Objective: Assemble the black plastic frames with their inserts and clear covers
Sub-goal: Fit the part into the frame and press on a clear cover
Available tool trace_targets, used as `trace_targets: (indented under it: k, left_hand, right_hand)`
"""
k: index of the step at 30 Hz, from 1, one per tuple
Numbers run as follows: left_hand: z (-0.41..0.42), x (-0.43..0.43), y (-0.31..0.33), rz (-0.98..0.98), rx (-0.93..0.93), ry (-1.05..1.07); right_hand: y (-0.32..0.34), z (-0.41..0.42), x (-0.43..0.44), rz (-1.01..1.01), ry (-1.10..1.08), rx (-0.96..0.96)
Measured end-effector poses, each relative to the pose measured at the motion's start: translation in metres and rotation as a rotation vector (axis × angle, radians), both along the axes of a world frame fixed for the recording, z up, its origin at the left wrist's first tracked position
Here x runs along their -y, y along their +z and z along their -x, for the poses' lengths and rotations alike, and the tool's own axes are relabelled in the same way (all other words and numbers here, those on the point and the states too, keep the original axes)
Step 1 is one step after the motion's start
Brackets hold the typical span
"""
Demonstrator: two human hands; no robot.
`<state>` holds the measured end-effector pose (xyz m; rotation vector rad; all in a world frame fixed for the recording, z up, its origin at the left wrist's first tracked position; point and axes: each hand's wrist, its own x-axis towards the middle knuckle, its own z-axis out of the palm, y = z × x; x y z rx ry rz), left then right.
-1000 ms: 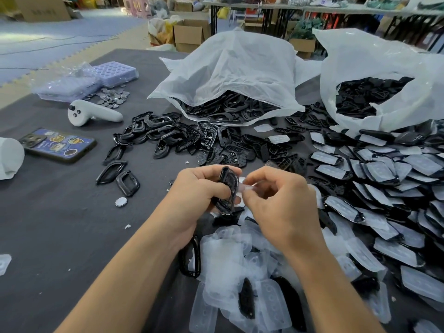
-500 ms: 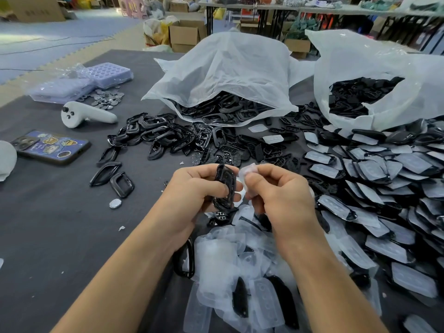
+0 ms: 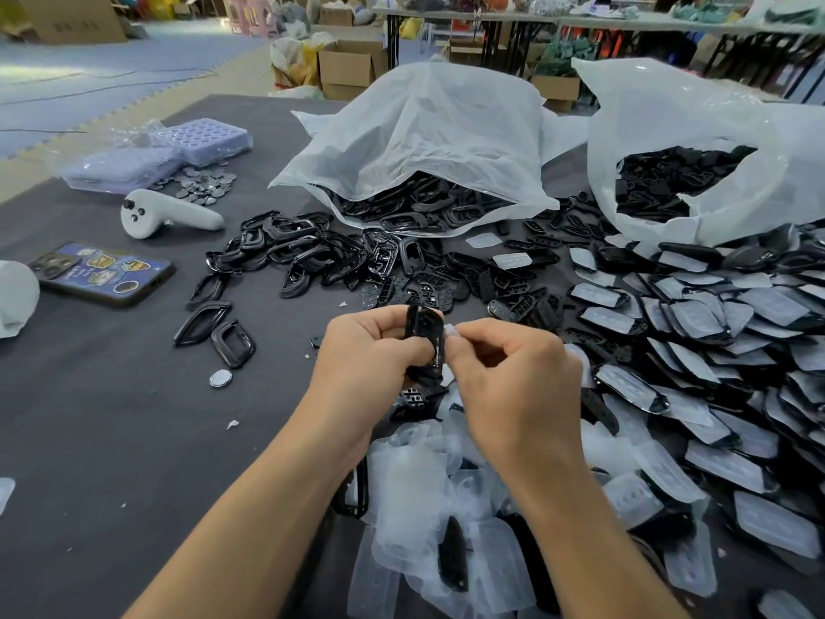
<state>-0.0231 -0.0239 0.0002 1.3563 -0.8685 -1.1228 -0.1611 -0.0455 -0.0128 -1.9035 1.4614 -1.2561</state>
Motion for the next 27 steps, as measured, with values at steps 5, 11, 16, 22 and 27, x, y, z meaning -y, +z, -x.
trace_targets:
  k: [5,11,16,22,27]
  left_hand:
    - [-0.007,0.001,0.001,-0.005,-0.061,-0.016]
    - [-0.006,0.001,-0.001,-0.006,-0.1,-0.097]
    - [-0.002,0.004,-0.005,-0.008,-0.06,-0.004]
    - [0.002,0.002,-0.011,0.04,-0.006,-0.065]
    - [0.003,0.0,-0.011,0.056,-0.01,-0.154]
  right_hand:
    - [0.0,0.001,0.007,-0.267,0.168,0.292]
    - [0.002,0.007,0.011,-0.354,0.201,0.336]
    - [0.01,0.014,0.012,-0.384,0.149,0.529]
    - [0.012,0.004,0.007,-0.608,0.29,0.605]
    - [0.003,0.0,0.006,-0.382,0.049,0.339]
